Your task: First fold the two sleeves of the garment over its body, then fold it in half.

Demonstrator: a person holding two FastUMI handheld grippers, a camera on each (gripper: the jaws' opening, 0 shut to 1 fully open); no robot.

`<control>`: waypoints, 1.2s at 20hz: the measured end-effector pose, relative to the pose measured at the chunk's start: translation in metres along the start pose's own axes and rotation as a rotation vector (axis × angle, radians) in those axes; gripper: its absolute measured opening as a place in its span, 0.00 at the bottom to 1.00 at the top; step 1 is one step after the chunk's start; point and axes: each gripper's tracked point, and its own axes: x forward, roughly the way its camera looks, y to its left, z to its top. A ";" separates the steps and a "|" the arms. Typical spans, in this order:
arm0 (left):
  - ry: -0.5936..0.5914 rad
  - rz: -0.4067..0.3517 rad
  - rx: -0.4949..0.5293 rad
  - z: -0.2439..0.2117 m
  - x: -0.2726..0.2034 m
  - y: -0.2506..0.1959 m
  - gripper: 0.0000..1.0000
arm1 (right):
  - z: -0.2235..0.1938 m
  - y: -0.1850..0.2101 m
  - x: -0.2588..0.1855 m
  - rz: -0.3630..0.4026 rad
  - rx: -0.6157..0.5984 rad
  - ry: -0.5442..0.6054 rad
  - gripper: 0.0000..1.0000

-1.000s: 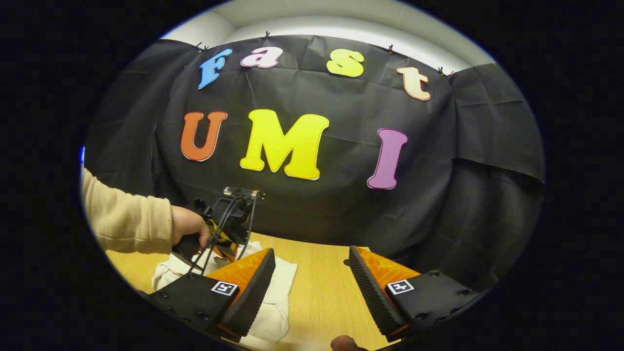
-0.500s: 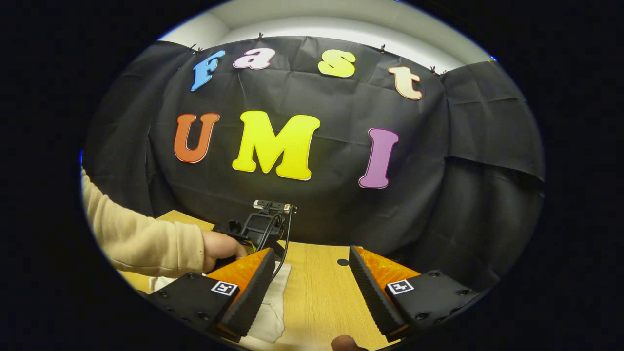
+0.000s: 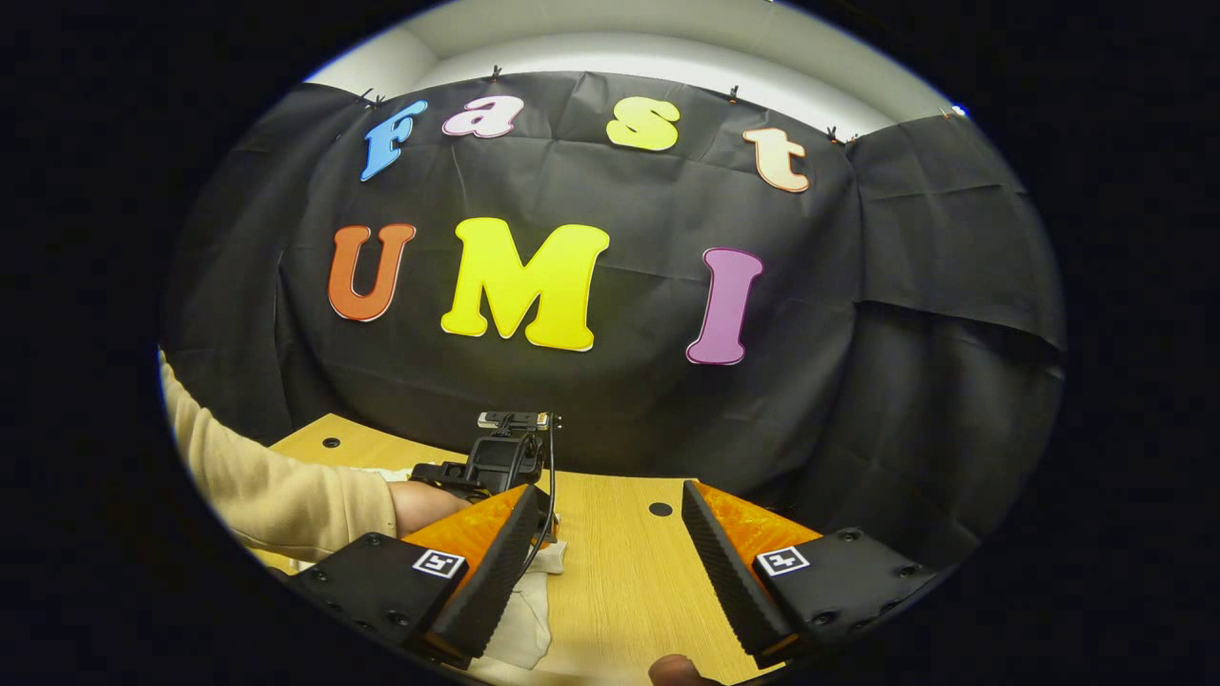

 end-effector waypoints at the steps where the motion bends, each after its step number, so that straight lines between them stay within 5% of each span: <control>1: -0.010 0.000 0.009 0.000 -0.003 0.001 1.00 | 0.000 0.001 -0.001 0.001 0.000 0.000 0.94; 7: -0.149 -0.010 0.042 0.003 -0.042 0.023 1.00 | 0.003 0.009 -0.005 0.006 -0.002 -0.004 0.94; 15: -0.312 0.082 0.017 -0.009 -0.125 0.133 1.00 | 0.002 0.036 -0.001 0.012 -0.003 0.008 0.95; 20: -0.370 0.166 0.003 -0.053 -0.170 0.213 1.00 | -0.020 0.064 0.012 0.028 -0.001 0.070 0.94; 24: -0.306 0.231 -0.026 -0.113 -0.168 0.272 1.00 | -0.062 0.084 0.028 0.033 0.013 0.187 0.94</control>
